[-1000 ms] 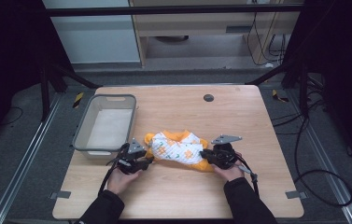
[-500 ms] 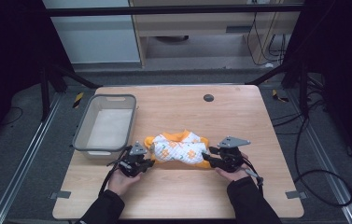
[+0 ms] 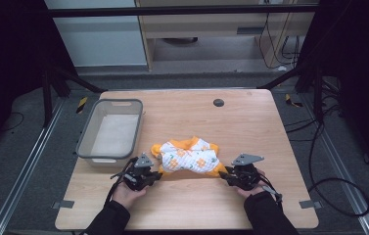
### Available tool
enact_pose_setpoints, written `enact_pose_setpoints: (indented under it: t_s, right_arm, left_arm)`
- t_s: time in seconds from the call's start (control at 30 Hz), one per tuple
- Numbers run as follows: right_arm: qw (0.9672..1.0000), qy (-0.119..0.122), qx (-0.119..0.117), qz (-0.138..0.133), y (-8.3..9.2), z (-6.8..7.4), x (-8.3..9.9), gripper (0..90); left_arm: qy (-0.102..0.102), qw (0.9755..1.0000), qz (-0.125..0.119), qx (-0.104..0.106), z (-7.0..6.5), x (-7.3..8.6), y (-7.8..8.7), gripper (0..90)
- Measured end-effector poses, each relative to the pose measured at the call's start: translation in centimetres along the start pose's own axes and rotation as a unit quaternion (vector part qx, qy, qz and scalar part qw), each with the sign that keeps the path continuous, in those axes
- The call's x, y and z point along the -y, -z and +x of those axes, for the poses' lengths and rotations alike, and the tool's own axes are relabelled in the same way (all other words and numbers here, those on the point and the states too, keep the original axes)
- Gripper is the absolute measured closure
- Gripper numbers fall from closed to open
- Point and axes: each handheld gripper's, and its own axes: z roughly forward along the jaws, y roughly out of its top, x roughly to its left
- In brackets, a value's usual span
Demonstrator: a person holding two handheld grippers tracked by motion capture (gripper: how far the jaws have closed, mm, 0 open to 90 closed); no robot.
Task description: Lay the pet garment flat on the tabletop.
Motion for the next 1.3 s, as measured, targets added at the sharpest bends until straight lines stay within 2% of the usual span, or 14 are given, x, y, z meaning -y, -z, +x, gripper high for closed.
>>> enact_pose_setpoints:
  t_s: [0.07,0.1,0.2,0.33,0.43,0.53,0.57,0.67,0.77,0.97,1.03,1.13,1.2,1.3]
  right_arm:
    - [1.0,-0.005,-0.006,0.004,0.2,0.0,-0.2,83.9]
    - [0.9999,-0.01,-0.012,0.004,0.5,0.1,-0.3,85.5]
    - [0.9995,-0.008,-0.026,-0.014,1.7,0.3,-0.8,86.5]
    - [0.9975,-0.014,-0.051,-0.046,3.9,1.0,-1.7,86.4]
    - [0.9964,-0.016,-0.068,-0.048,5.4,1.6,-1.9,86.3]
    - [0.9952,-0.022,-0.085,-0.043,6.8,2.2,-1.6,86.2]
    - [0.9942,-0.029,-0.094,-0.042,7.1,2.4,-1.4,86.1]
    - [0.9943,-0.031,-0.098,-0.028,7.2,2.8,-0.9,85.8]
    - [0.995,-0.036,-0.093,-0.005,6.2,3.1,-0.1,85.3]
    - [0.9983,-0.027,-0.048,0.02,3.6,2.8,1.0,80.7]
    - [0.9984,-0.025,-0.036,0.035,2.9,2.6,1.3,80.1]
    - [0.9981,-0.027,-0.03,0.046,2.3,2.6,1.6,80.8]
    - [0.9981,-0.025,-0.032,0.046,2.2,2.7,1.6,80.9]
    - [0.9984,-0.022,-0.032,0.041,2.2,2.8,1.5,79.5]
  left_arm:
    - [0.001,1.0,-0.005,0.002,-0.1,-0.1,0.4,87.4]
    - [0.002,0.9999,-0.01,0.006,-0.2,-0.2,0.8,87.4]
    - [0.005,0.9995,-0.03,0.008,-0.6,-0.5,2.4,87.5]
    - [0.008,0.9978,-0.063,0.016,-1.3,-0.8,5.4,87.5]
    - [0.012,0.9974,-0.068,0.021,-1.9,-0.6,6.9,87.4]
    - [0.022,0.9978,-0.053,0.032,-2.5,0.5,7.7,87.4]
    - [0.026,0.9981,-0.044,0.034,-2.7,0.8,7.7,87.3]
    - [0.034,0.9985,-0.017,0.04,-3.2,1.9,7.3,87.1]
    - [0.028,0.9992,0.013,0.027,-3.5,2.9,6.2,86.9]
    - [0.024,0.9993,0.028,0.009,-3.1,3.1,4.5,86.3]
    - [0.023,0.999,0.037,0.004,-2.9,3.2,4.1,86.2]
    - [0.022,0.9988,0.043,0.0,-2.8,3.4,3.7,86.0]
    - [0.013,0.9992,0.039,-0.003,-2.8,3.4,3.6,84.5]
    - [0.011,0.9995,0.029,-0.011,-2.8,3.5,3.7,76.9]
